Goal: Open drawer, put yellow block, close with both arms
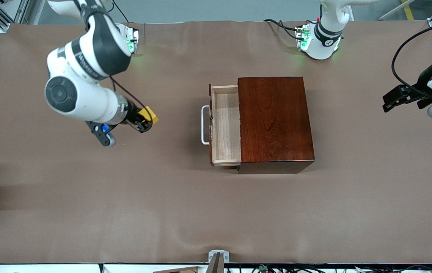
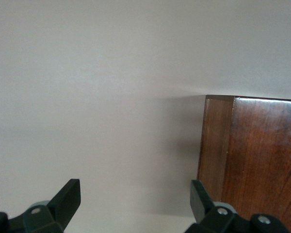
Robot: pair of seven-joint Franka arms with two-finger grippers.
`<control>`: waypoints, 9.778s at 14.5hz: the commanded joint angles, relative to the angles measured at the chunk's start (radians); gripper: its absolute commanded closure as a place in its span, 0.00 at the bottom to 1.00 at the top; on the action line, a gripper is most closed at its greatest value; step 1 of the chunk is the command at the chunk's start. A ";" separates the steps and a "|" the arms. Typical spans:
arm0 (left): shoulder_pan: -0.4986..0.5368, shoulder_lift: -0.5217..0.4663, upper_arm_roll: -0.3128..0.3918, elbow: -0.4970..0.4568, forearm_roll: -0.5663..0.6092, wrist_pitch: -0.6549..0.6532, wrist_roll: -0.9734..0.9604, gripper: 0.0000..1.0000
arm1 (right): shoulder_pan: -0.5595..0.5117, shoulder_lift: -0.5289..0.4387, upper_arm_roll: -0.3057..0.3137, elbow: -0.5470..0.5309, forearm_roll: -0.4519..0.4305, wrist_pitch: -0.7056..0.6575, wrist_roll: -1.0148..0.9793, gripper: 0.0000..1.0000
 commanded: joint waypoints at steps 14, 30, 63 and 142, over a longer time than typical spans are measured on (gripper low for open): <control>-0.005 0.033 -0.006 0.017 -0.020 0.032 0.002 0.00 | 0.260 0.098 -0.011 0.042 0.121 0.251 0.540 1.00; -0.008 0.057 -0.006 0.066 -0.055 0.032 0.002 0.00 | 0.342 0.224 -0.011 0.041 0.123 0.455 0.686 1.00; -0.014 0.045 -0.032 0.069 -0.049 -0.008 -0.020 0.00 | 0.190 0.285 -0.032 0.362 0.132 0.150 0.645 0.00; -0.647 0.352 0.163 0.325 0.086 -0.009 -0.726 0.00 | -0.478 -0.264 -0.032 0.019 -0.301 -0.106 -1.509 0.00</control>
